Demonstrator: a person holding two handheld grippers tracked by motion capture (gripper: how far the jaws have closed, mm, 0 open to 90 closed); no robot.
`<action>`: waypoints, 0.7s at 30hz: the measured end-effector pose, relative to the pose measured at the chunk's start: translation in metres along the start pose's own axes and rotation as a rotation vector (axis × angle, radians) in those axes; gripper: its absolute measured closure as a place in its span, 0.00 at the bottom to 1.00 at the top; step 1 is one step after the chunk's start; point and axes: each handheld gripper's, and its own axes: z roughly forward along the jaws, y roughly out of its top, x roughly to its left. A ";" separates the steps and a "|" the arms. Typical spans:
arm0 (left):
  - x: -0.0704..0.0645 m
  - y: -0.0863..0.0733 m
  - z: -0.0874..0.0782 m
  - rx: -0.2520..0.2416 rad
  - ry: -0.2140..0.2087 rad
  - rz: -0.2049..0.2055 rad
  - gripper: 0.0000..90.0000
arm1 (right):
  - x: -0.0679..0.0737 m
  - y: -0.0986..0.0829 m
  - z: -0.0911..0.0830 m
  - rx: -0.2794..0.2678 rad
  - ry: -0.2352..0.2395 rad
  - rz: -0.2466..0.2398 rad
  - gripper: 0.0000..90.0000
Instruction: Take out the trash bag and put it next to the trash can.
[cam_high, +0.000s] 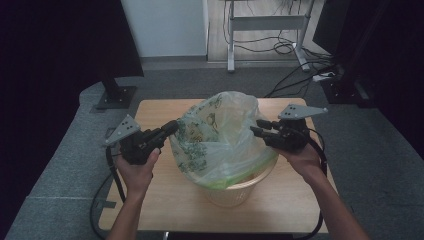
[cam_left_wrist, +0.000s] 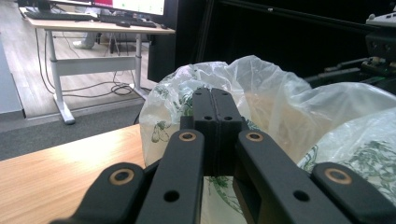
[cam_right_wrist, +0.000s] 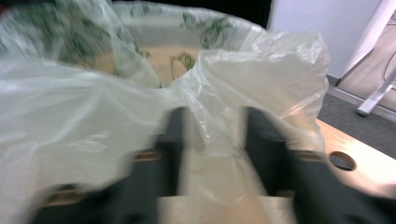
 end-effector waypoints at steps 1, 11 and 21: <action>0.001 0.000 0.000 0.000 0.000 -0.001 1.00 | 0.001 -0.001 0.001 0.003 -0.005 -0.013 0.91; 0.004 0.008 0.005 0.001 0.011 0.006 1.00 | -0.005 0.007 -0.002 -0.110 0.004 0.038 0.99; 0.017 0.022 0.018 -0.007 0.003 -0.016 1.00 | -0.015 0.029 0.012 -0.168 -0.009 0.050 0.99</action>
